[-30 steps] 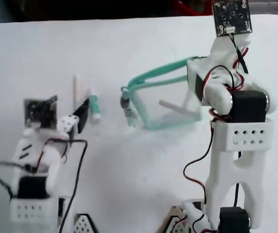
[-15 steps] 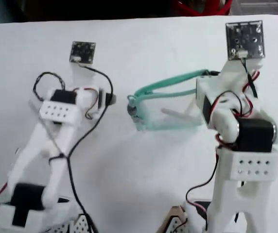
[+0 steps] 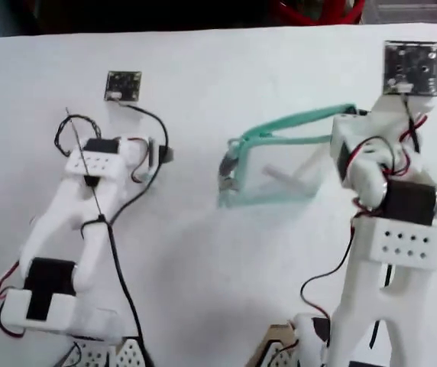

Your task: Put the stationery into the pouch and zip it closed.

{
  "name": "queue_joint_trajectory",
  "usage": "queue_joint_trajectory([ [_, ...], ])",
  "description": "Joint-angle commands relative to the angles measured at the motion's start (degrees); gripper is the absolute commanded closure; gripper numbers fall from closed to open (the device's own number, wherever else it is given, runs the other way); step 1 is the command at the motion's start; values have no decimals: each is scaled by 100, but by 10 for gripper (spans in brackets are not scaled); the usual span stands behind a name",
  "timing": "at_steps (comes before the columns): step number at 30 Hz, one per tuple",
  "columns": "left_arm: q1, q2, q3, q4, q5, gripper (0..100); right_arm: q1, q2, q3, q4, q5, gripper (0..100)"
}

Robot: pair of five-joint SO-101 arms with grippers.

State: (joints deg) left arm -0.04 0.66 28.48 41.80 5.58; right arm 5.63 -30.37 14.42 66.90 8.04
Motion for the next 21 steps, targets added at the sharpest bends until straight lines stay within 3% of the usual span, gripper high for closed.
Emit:
queue_joint_trajectory([
  [1,-13,75,-88,-264,9,713,31,523,-211,242,-9,981],
  [14,-180,1051,-844,123,299,715,22,154,-62,303,-35,981],
  [21,-180,1499,-1266,-35,334,853,22,171,-62,312,-44,981],
])
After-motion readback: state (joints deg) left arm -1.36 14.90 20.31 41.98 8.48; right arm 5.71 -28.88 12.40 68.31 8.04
